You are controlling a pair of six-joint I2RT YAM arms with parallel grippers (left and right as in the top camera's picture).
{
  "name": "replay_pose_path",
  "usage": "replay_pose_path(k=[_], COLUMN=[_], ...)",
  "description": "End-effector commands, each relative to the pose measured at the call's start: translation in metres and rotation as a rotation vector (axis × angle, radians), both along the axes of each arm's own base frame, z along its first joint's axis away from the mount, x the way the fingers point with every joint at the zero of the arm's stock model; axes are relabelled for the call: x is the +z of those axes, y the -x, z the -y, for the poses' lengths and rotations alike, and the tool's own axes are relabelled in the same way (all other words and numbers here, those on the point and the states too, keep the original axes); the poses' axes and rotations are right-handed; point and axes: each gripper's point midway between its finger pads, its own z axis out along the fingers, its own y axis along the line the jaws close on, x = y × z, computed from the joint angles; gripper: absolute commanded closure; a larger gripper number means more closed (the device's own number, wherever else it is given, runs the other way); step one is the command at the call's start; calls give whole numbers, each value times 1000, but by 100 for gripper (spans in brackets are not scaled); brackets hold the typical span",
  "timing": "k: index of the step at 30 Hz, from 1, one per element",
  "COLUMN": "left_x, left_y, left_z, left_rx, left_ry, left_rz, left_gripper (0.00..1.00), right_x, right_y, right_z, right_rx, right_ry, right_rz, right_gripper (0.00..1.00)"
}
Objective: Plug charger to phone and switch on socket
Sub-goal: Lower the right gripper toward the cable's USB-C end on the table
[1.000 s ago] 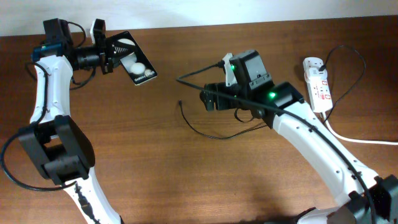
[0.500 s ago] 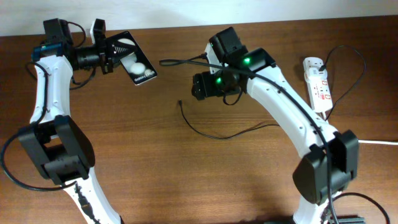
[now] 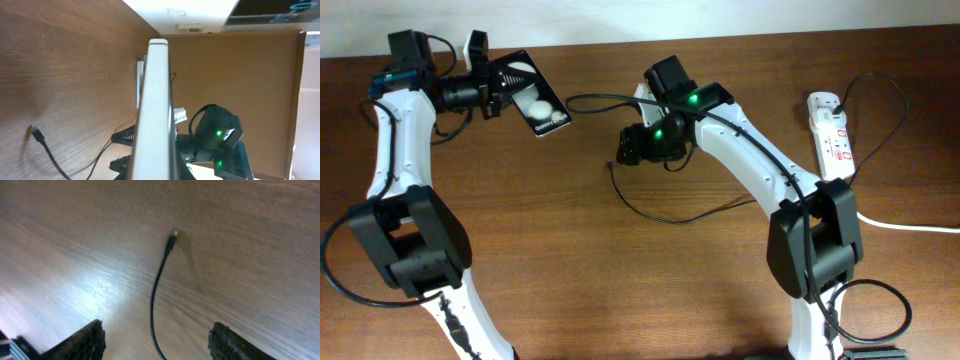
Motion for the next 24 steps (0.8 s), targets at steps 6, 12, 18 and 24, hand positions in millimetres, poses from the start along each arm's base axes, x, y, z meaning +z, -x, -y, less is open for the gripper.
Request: replay_pose_path(k=[6,12,18,24], left_x=[3,3,3,3], left_y=[-5,-5,-5,-5], left_z=[-34,-33,-33,-33], left_rx=[60,59,59,59], left_ry=[-6,-7,-6,-6], left_rz=[31,32,32,32], left_gripper=[100,100,100,100], right_x=[-30,-51,-74,-80], right_y=[-20,-27,-18,-17], right_z=[-23,-34,-43,-45], right_rx=[-135,-203,-184,-177], right_ry=[-92,-113,-127,-136], right_rz=[-97,-144,-214,-226], right_gripper=[46,49,52,55])
